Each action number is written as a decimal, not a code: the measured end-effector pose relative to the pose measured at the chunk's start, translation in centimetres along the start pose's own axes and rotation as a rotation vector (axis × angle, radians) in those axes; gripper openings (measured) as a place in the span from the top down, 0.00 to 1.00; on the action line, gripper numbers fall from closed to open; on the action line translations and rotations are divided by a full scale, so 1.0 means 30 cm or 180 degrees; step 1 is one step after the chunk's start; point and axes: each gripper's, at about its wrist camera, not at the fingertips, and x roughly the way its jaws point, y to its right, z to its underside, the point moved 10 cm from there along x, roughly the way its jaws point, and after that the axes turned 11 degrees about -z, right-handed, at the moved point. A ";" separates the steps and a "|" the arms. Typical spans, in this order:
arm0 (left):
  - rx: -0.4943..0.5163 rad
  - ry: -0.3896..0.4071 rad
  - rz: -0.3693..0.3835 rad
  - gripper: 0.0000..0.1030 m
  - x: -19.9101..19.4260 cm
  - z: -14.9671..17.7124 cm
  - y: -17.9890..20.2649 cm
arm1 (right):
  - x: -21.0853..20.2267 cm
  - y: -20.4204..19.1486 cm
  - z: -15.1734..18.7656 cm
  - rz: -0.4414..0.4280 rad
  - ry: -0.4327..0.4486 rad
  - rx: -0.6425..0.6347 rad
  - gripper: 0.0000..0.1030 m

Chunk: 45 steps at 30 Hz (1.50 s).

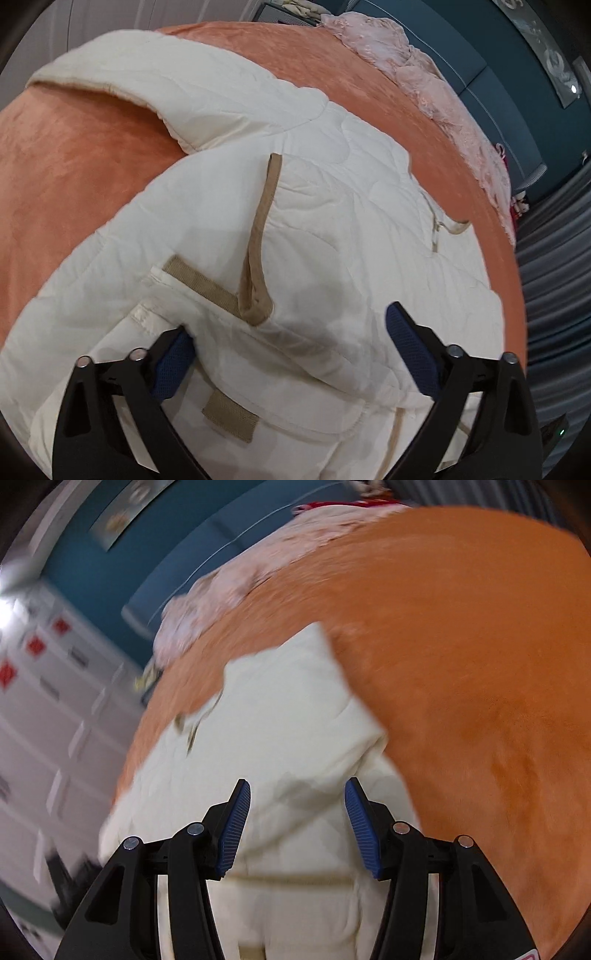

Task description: Fold large clothes

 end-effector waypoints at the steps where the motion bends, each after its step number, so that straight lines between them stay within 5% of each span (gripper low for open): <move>1: 0.0072 0.0005 -0.0093 0.21 0.005 -0.001 -0.001 | 0.016 0.025 -0.019 -0.0024 0.0035 0.0147 0.48; 3: 0.0248 0.0069 -0.0376 0.44 0.011 0.001 -0.014 | 0.049 0.060 -0.044 -0.0047 0.0072 0.0335 0.56; 4: 0.0284 0.0098 -0.0440 0.47 0.008 0.002 -0.023 | 0.070 0.071 -0.051 -0.0053 0.0067 0.0403 0.62; 6: 0.0306 0.0171 -0.0544 0.65 -0.007 -0.005 -0.043 | 0.094 0.071 -0.061 -0.0066 0.0065 0.0443 0.90; 10: 0.0188 0.0214 -0.0482 0.70 -0.052 -0.010 -0.061 | 0.035 -0.029 -0.123 -0.0143 0.0295 0.0000 0.92; 13: 0.0047 0.0237 -0.0367 0.62 -0.091 -0.004 -0.058 | 0.023 -0.093 -0.147 -0.0092 0.0338 -0.0263 0.92; 15: -0.0057 0.0196 -0.0215 0.42 -0.095 -0.009 -0.041 | 0.025 -0.100 -0.155 -0.0103 0.0332 -0.0271 0.92; 19: -0.0185 0.0211 -0.0153 0.42 -0.123 -0.030 -0.029 | 0.026 -0.082 -0.160 -0.0101 0.0332 -0.0242 0.92; 21: -0.0236 0.0215 -0.0083 0.33 -0.127 -0.035 -0.020 | 0.016 -0.069 -0.150 -0.0099 0.0330 -0.0243 0.92; 25: -0.0237 0.0201 -0.0148 0.37 -0.143 -0.039 -0.017 | 0.012 -0.056 -0.138 -0.0076 0.0308 -0.0270 0.92; 27: -0.0271 0.0544 0.0028 0.33 -0.279 -0.066 0.001 | 0.017 -0.062 -0.134 -0.0040 0.0293 -0.0336 0.92; 30: 0.0098 0.0934 -0.0171 0.16 -0.348 -0.112 0.035 | 0.026 -0.063 -0.134 -0.0034 0.0286 -0.0353 0.92; 37: 0.0024 0.0285 -0.0295 0.16 -0.082 -0.119 -0.009 | 0.021 -0.058 -0.131 -0.0035 0.0304 -0.0319 0.92; 40: 0.0039 0.0100 -0.0237 0.32 0.000 -0.090 -0.013 | 0.029 -0.053 -0.131 -0.0008 0.0281 -0.0329 0.92; 45: 0.0220 0.0104 -0.0316 0.95 0.021 -0.083 0.002 | 0.045 -0.048 -0.125 0.0052 0.0236 -0.0361 0.92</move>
